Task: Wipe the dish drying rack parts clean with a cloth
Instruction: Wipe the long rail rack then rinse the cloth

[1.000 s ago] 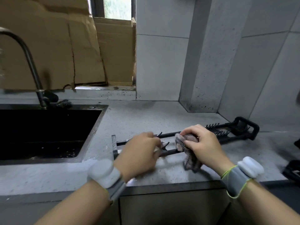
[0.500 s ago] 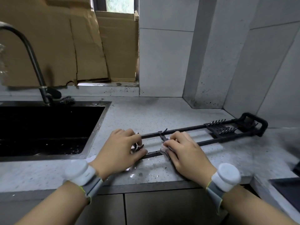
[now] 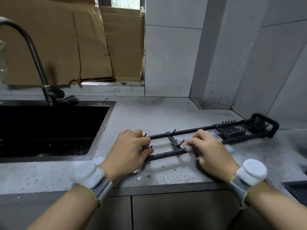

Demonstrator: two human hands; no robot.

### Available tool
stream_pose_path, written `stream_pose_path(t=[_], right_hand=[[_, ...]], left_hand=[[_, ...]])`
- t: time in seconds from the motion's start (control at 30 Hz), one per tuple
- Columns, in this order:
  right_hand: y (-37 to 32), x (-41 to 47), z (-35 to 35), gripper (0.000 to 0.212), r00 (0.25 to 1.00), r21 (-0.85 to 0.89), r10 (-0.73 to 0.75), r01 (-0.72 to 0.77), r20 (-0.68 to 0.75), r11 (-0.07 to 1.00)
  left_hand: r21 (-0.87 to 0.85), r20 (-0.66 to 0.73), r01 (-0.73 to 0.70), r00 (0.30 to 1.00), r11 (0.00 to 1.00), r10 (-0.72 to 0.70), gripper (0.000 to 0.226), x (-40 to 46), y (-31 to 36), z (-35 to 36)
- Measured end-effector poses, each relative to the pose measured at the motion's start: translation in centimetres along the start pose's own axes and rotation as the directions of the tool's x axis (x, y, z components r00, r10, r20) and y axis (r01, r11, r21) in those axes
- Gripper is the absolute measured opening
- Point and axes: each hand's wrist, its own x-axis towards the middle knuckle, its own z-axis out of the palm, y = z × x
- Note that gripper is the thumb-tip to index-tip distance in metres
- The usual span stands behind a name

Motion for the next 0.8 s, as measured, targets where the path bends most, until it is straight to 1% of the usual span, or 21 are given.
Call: stream_pose_path(t=[0.07,0.17,0.23,0.33,0.43,0.5,0.57,0.6,0.67,0.73,0.8], right_hand=[[-0.3,0.1,-0.2,0.029,1.000,0.021,0.005,-0.005,-0.009,1.000],[-1.9,-0.1,0.9,0.023,0.998,0.070,-0.057,0.059,-0.024,0.996],[-1.8,-0.2,1.2,0.020,0.998,0.088,-0.067,0.069,-0.021,0.994],[0.0,-0.2,0.3,0.022,0.997,0.039,-0.065,0.063,0.036,0.997],[1.4,0.3,-1.2,0.019,0.998,0.044,0.008,-0.011,0.059,0.999],[1.5,1.4,-2.4,0.016,0.994,0.151,0.108,-0.107,0.005,0.983],[0.8,3.2,-3.3,0.016,0.980,0.282,0.192,-0.170,-0.050,0.944],[0.3,4.3,-3.5,0.017,0.977,0.312,0.204,-0.175,-0.063,0.934],[-0.9,6.4,-3.2,0.017,0.982,0.307,0.177,-0.150,-0.063,0.940],[-2.2,7.6,-2.2,0.018,0.990,0.283,0.143,-0.138,0.002,0.949],[-3.1,7.5,-0.6,0.020,0.984,0.219,0.084,-0.118,0.156,0.969]], left_hand=[[0.008,-0.008,0.005,1.000,1.000,-0.004,0.025,0.0,0.2,0.2],[0.013,-0.021,-0.003,1.000,1.000,0.003,0.024,-0.1,0.1,0.2],[0.015,-0.019,-0.013,1.000,1.000,0.014,0.023,-0.1,0.1,0.1],[0.017,-0.017,-0.022,1.000,1.000,0.023,0.023,-0.1,0.1,0.0],[0.022,-0.024,-0.018,1.000,1.000,0.019,0.023,-0.1,0.2,0.0],[0.027,-0.023,-0.017,1.000,0.999,0.017,0.023,0.0,0.2,0.1],[0.032,-0.024,-0.018,1.000,0.999,0.019,0.023,-0.1,0.2,0.1],[0.033,-0.025,-0.019,0.999,0.999,0.020,0.023,-0.1,0.2,0.1],[0.033,-0.034,-0.022,0.999,0.999,0.023,0.024,-0.1,0.2,0.1],[0.033,-0.037,-0.021,0.999,0.999,0.023,0.024,-0.1,0.2,0.1],[0.035,-0.033,-0.021,0.999,0.999,0.023,0.023,0.0,0.2,0.2]])
